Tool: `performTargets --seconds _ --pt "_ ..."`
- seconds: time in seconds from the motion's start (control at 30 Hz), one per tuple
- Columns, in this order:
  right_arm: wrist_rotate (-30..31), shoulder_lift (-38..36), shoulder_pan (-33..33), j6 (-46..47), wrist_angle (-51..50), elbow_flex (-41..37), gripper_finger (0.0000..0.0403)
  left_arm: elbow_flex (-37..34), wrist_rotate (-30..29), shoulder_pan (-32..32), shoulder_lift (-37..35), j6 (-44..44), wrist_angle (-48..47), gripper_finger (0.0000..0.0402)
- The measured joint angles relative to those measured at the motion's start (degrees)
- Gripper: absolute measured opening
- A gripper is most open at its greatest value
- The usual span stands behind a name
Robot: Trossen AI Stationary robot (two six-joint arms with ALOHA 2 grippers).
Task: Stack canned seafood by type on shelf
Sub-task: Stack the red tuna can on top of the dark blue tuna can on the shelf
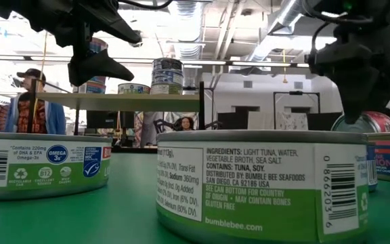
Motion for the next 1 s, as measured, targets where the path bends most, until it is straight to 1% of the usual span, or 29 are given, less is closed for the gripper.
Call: performTargets --seconds 0.13,0.23,0.33,0.47,0.53,0.6,0.67,0.73,0.77,0.83,0.9,1.0 --pt "0.0 0.0 0.6 0.3 1.3 -1.1 0.0286 0.0 0.0 0.0 0.0 -0.2 0.2 0.0286" --pt "0.0 0.0 0.8 -0.1 1.6 -2.4 0.0266 0.0 0.7 0.0 0.0 -0.2 0.1 0.0286" --pt "-0.7 0.0 0.8 -1.5 1.3 -3.5 0.023 0.0 0.9 0.0 0.0 -0.2 0.1 0.0286" --pt "-1.7 -0.3 1.1 -3.7 1.3 -3.5 0.0164 0.0 1.9 0.0 0.0 -1.2 0.4 0.0286" --pt "-1.7 -0.9 1.6 -5.5 1.6 -3.0 0.016 0.0 2.0 0.0 0.0 -1.1 0.4 0.0286" --pt "-1.6 -1.5 2.2 -9.2 1.7 -1.3 0.016 0.0 2.0 0.0 0.0 1.3 1.8 0.0286" --pt "-0.4 -1.9 2.8 -14.3 2.3 1.0 0.016 0.0 2.0 0.0 0.0 6.5 6.0 0.0286" --pt "2.1 -2.0 3.5 -20.0 3.5 3.8 0.016 0.1 2.0 0.0 0.0 12.6 10.9 0.0286" --pt "3.6 -2.0 3.6 -22.4 4.4 5.2 0.016 0.6 1.7 0.1 0.0 15.0 11.5 0.0286" --pt "6.1 -2.0 3.6 -27.4 7.4 7.3 0.016 1.9 0.2 0.6 0.2 18.7 11.8 0.0286" --pt "7.5 -2.0 3.3 -32.6 12.8 8.7 0.0161 3.4 -0.2 1.7 1.4 21.5 11.8 0.0286" --pt "9.1 -2.0 2.5 -37.8 19.7 10.1 0.0166 6.4 1.3 3.3 3.9 24.7 11.5 0.0286"
